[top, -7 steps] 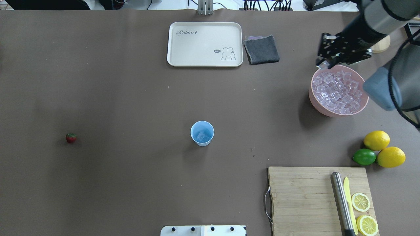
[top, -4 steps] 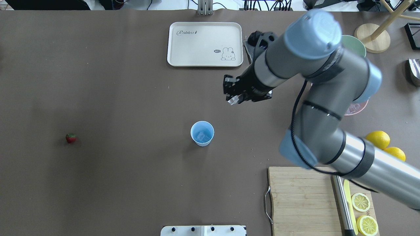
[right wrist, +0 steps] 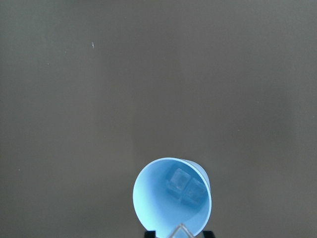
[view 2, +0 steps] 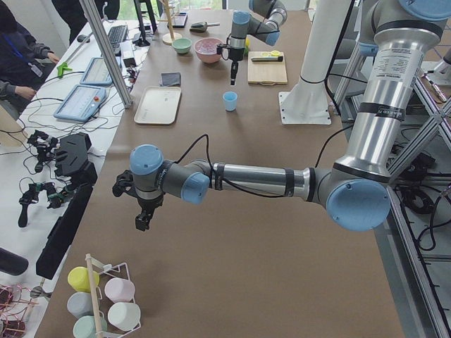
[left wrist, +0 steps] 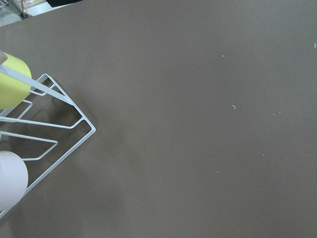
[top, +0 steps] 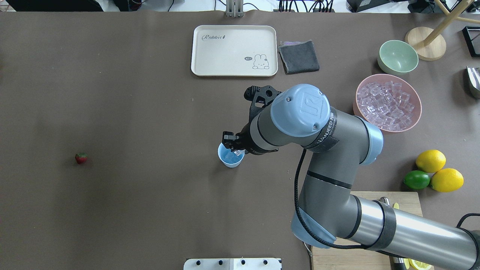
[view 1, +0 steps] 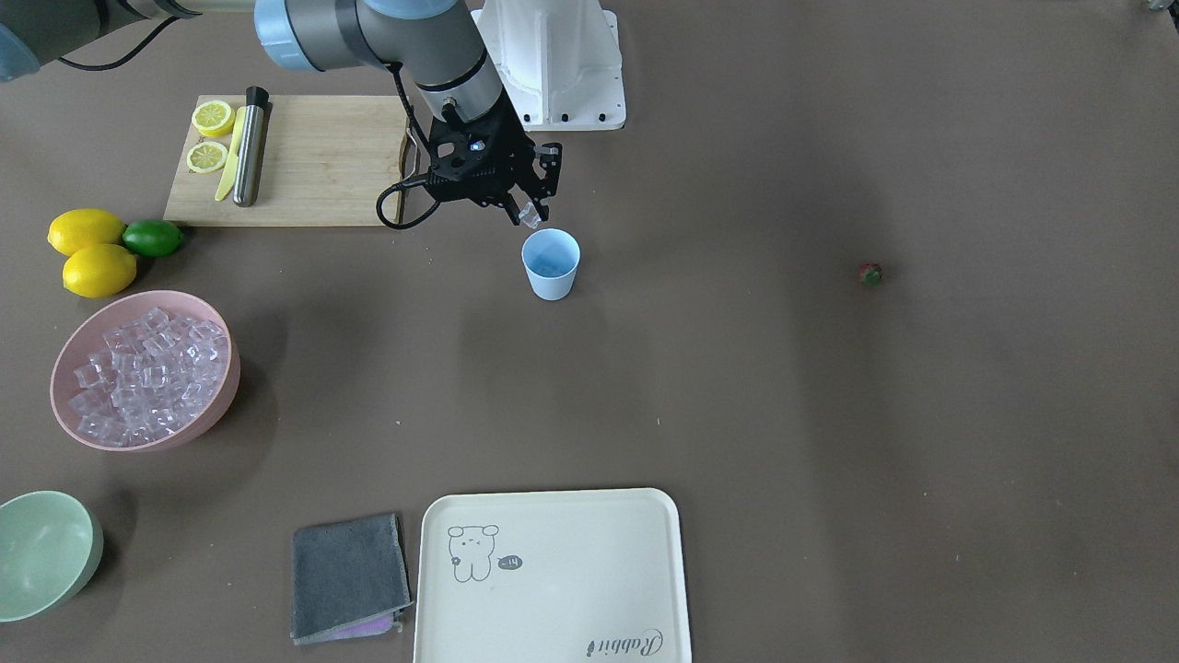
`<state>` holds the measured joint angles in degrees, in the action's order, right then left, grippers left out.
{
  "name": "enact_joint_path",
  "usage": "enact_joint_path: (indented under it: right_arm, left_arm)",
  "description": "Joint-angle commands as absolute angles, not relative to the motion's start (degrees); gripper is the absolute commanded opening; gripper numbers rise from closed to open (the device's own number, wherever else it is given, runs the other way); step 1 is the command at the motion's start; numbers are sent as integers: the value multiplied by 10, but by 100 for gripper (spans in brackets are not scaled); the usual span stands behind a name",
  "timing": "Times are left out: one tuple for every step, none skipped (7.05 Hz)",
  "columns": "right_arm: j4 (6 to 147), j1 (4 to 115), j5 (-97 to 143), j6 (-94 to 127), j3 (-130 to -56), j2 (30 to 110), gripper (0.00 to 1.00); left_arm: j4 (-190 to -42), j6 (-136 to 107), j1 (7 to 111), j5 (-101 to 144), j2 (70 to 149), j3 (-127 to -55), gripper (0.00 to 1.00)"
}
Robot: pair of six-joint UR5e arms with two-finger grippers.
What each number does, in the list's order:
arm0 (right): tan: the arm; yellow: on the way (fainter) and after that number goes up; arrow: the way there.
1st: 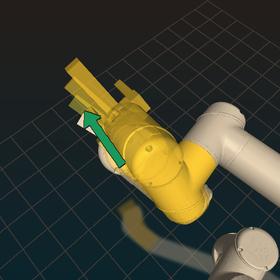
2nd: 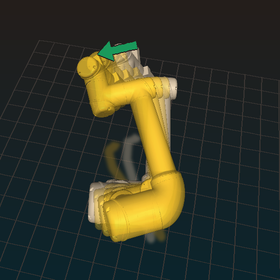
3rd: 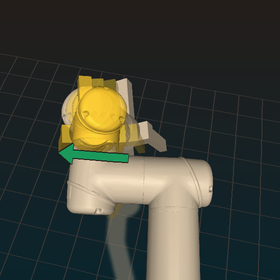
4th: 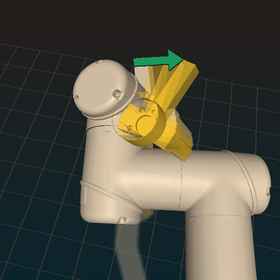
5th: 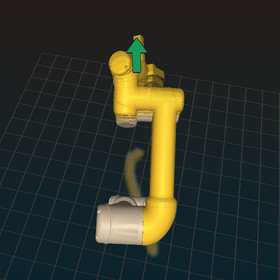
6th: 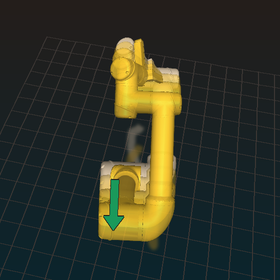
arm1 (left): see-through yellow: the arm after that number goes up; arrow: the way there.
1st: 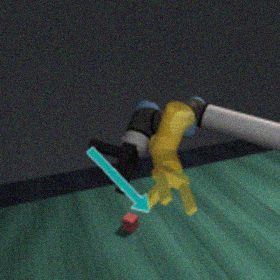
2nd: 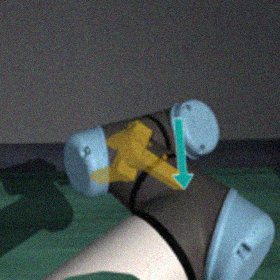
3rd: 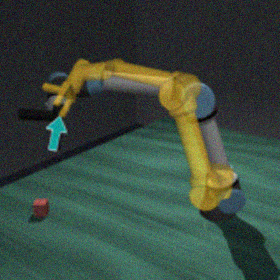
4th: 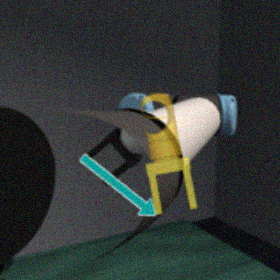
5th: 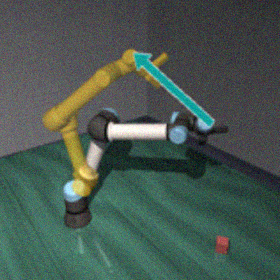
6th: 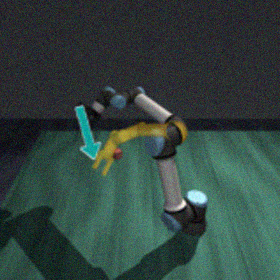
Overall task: Put ice and strawberries in cup
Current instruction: 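Open the right gripper to drop the ice into the cup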
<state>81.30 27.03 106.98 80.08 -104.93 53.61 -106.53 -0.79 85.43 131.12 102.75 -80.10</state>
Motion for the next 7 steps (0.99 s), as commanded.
enact_joint_path:
  right_arm:
    - [812, 268, 1065, 801, -1035, 534, 0]
    - [804, 267, 1061, 801, -1020, 529, 0]
    - [793, 267, 1045, 802, -1002, 519, 23]
    - [793, 265, 1033, 803, -986, 510, 59]
    - [792, 265, 1032, 820, -987, 510, 98]
    - [792, 266, 1034, 824, -993, 508, 99]
    - [795, 273, 1036, 825, -1009, 508, 99]
  left_arm:
    - [-1065, -8, 854, 1310, 1028, -801, 98]
    - [-1063, -8, 854, 1310, 1030, -801, 98]
    - [-1064, -8, 852, 1310, 1032, -797, 98]
    - [-1064, -8, 852, 1310, 1033, -796, 98]
    - [-1064, -7, 852, 1310, 1034, -795, 98]
    - [-1065, -8, 852, 1310, 1034, -798, 98]
    - [-1065, -6, 852, 1313, 1035, -807, 98]
